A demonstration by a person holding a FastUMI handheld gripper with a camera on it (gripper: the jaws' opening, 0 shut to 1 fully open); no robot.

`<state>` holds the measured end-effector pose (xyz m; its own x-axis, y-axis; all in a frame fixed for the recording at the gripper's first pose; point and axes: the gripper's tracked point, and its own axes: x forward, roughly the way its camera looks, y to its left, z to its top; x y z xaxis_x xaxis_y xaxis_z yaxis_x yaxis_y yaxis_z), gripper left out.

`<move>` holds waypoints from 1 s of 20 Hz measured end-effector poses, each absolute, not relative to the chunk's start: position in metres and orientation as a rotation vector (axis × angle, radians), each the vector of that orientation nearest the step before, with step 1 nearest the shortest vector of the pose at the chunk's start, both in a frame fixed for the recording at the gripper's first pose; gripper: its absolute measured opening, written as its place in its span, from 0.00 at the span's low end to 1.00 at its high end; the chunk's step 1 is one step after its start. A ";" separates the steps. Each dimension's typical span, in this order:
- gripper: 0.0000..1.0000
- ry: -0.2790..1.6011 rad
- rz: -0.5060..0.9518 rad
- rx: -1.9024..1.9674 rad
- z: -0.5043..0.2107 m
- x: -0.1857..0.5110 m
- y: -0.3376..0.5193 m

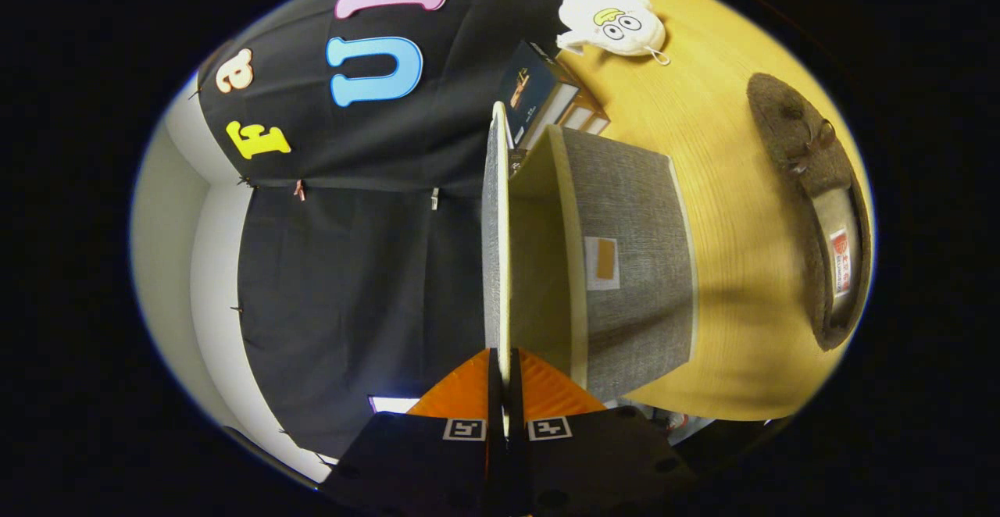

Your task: Open the storage box then place both shoes into the box .Put the left shoe in first, then the right shoe, with the right side of both shoes facing outward in a uniform manner.

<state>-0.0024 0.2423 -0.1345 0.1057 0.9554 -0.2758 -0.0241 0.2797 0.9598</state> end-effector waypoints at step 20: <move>0.05 1.098 1.110 0.830 -0.015 -0.035 0.376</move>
